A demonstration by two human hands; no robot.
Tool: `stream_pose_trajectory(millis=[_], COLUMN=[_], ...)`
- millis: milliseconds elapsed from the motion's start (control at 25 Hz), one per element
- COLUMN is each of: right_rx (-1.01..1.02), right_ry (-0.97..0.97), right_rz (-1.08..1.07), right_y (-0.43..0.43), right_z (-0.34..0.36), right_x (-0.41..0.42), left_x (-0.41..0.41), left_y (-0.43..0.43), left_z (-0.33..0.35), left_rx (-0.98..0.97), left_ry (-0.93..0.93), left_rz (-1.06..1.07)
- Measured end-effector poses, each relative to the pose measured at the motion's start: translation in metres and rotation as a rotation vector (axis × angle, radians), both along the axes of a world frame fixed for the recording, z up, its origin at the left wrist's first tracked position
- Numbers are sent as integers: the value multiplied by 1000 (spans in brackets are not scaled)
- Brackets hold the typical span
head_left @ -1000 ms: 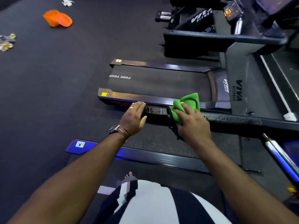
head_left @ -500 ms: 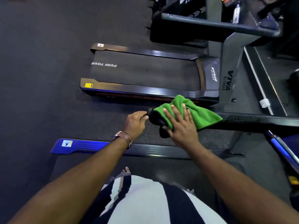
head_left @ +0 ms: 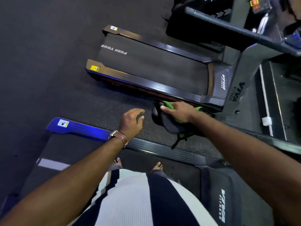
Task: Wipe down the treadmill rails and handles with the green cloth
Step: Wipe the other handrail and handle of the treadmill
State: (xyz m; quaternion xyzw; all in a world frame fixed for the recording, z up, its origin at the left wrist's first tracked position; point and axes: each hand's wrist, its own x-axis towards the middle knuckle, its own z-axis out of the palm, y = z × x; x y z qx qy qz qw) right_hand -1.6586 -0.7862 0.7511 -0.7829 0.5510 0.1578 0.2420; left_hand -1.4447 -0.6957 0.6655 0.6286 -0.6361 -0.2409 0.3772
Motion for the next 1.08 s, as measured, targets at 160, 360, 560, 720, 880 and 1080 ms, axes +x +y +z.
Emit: stream_pose_trajectory(millis=[160, 360, 560, 720, 880, 1080], right_rx=[592, 640, 695, 1059, 931, 880], right_ry=[-41, -55, -683, -267, -125, -479], right_rz=[-188, 105, 40, -201, 9, 52], right_y=[-53, -68, -54, -65, -63, -65], right_z=[-25, -43, -36, -54, -46, -39], right_x=[51, 69, 24, 38, 62, 31], left_x=[0, -14, -27, -34, -47, -57], left_y=[17, 36, 32, 26, 24, 25], left_z=[1, 3, 5, 11, 10, -1], left_rx=[-42, -107, -44, -57, -81, -28], left_ry=[-68, -173, -173, -193, -176, -142], left_rz=[64, 51, 151, 224, 306, 359])
